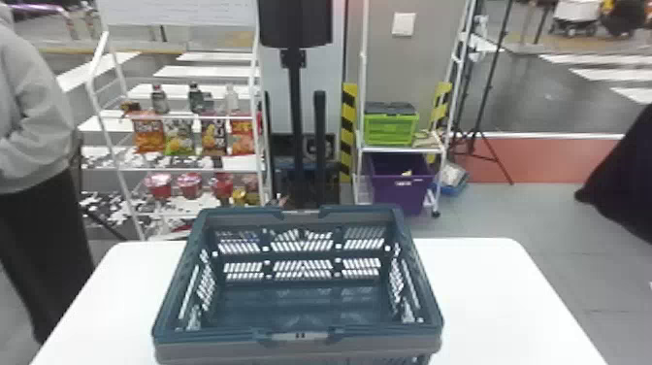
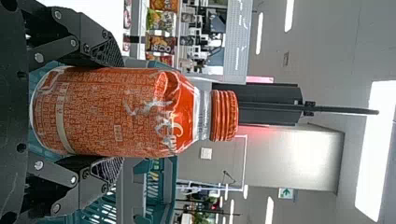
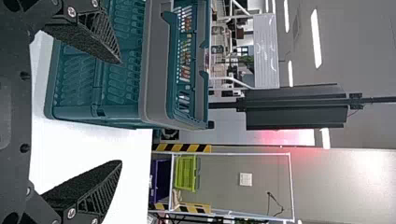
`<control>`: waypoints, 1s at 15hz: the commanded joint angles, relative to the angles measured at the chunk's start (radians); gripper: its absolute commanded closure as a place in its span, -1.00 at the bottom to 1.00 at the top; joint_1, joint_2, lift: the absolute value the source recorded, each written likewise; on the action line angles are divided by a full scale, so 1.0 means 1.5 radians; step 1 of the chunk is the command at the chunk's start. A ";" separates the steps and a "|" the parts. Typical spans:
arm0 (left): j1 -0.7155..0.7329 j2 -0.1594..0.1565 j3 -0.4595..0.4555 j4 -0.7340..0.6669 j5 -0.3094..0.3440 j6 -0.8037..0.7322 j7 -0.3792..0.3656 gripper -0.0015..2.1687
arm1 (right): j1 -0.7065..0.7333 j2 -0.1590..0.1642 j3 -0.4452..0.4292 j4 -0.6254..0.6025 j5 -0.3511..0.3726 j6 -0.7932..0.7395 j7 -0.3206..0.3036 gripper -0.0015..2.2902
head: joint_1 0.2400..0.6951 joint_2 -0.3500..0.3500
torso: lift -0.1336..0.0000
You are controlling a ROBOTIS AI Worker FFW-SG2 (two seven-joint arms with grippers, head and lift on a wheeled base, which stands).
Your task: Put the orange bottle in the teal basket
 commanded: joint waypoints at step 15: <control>-0.002 -0.002 0.030 -0.174 -0.009 0.252 0.005 -0.52 | -0.001 -0.006 -0.005 -0.001 0.000 0.008 0.000 -0.88 | 0.14 0.00 | 1.00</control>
